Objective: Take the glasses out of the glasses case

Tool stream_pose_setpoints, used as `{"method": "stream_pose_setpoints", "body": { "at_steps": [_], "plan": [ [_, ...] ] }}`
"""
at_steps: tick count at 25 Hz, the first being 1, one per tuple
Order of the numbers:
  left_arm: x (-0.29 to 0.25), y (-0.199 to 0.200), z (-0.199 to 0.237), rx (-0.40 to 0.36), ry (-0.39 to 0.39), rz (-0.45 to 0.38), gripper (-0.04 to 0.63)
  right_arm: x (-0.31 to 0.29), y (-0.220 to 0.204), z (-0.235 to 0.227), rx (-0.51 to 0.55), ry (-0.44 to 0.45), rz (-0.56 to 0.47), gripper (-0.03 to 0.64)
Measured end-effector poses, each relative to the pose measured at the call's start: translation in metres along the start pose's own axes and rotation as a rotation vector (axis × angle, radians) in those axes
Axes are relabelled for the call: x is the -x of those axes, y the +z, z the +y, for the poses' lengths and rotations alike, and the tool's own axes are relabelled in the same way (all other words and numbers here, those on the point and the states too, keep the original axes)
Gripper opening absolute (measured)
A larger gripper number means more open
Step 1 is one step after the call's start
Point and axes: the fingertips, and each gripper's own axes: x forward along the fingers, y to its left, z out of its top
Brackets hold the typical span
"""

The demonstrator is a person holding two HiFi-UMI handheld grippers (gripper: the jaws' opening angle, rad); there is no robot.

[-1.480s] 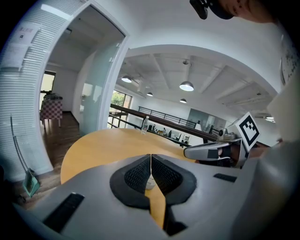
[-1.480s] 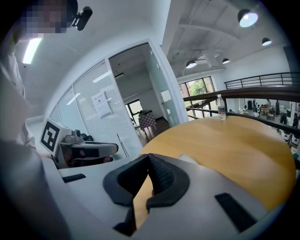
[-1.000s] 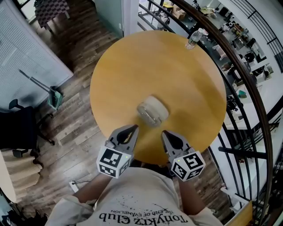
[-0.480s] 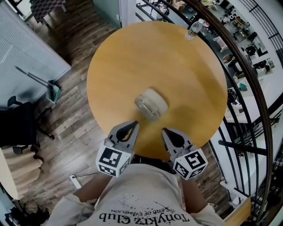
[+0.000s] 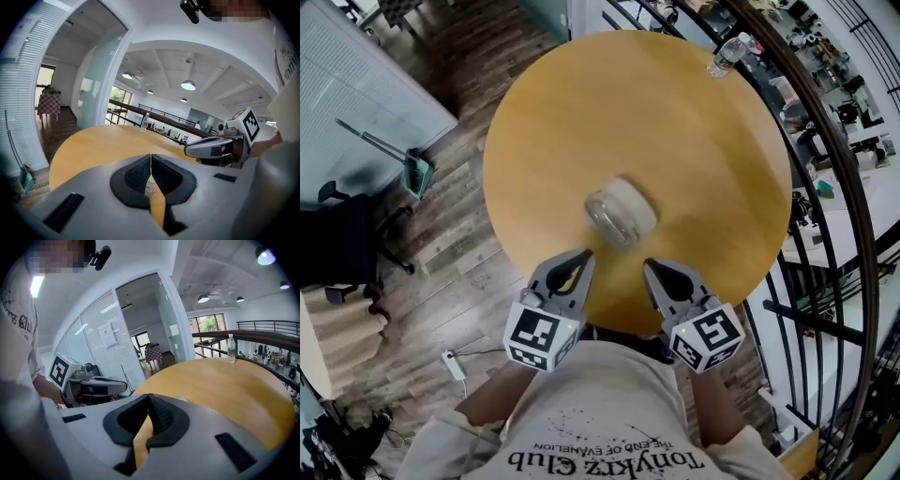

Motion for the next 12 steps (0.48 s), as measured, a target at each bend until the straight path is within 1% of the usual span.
{"method": "stream_pose_setpoints", "body": {
  "at_steps": [3,8,12],
  "plan": [
    [-0.007,-0.003,0.003,0.005,0.015,0.008,0.026,-0.009,-0.002,-0.005,0.02,0.023,0.022,0.025],
    [-0.019,-0.015,0.003,-0.011,0.017,0.036,0.026,-0.025,-0.012,-0.014,0.037,0.063,0.05,0.025],
    [-0.026,-0.019,0.005,-0.007,0.026,0.044,0.026,-0.039,-0.022,-0.021,0.044,0.079,0.082,0.025]
  ]
}}
